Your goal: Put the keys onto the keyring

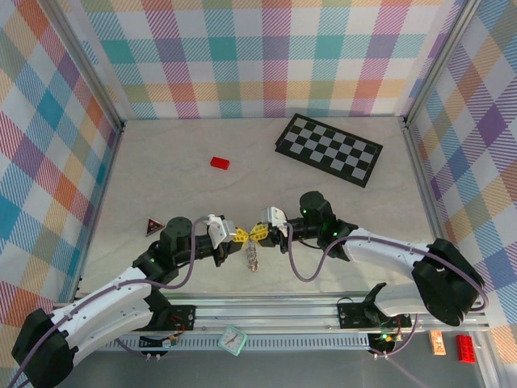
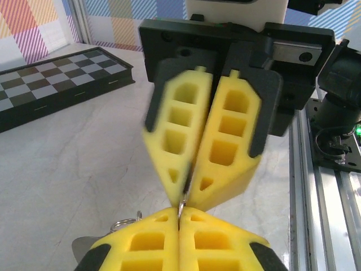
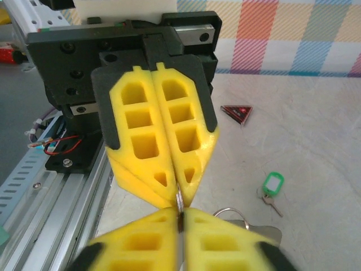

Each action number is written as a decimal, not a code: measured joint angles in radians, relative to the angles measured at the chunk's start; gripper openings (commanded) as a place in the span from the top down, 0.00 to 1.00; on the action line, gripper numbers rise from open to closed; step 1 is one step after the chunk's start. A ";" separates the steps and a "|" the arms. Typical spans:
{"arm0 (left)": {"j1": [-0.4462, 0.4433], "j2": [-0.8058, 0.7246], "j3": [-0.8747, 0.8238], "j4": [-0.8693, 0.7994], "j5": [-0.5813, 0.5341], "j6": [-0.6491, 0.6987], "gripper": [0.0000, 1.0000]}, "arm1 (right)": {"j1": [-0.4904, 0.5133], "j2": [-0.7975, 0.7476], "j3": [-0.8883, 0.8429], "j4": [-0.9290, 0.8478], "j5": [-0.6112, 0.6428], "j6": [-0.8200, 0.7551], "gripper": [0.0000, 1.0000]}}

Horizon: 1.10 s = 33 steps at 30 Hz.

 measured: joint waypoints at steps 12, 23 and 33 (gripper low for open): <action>-0.047 -0.010 0.097 -0.204 -0.057 0.119 1.00 | 0.005 -0.150 0.059 -0.323 0.134 -0.148 0.71; -0.066 0.016 0.143 -0.272 -0.056 0.185 1.00 | 0.035 -0.073 0.131 -0.382 0.085 -0.170 0.74; -0.066 0.024 0.143 -0.265 -0.055 0.188 1.00 | 0.042 -0.029 0.137 -0.389 0.079 -0.175 0.84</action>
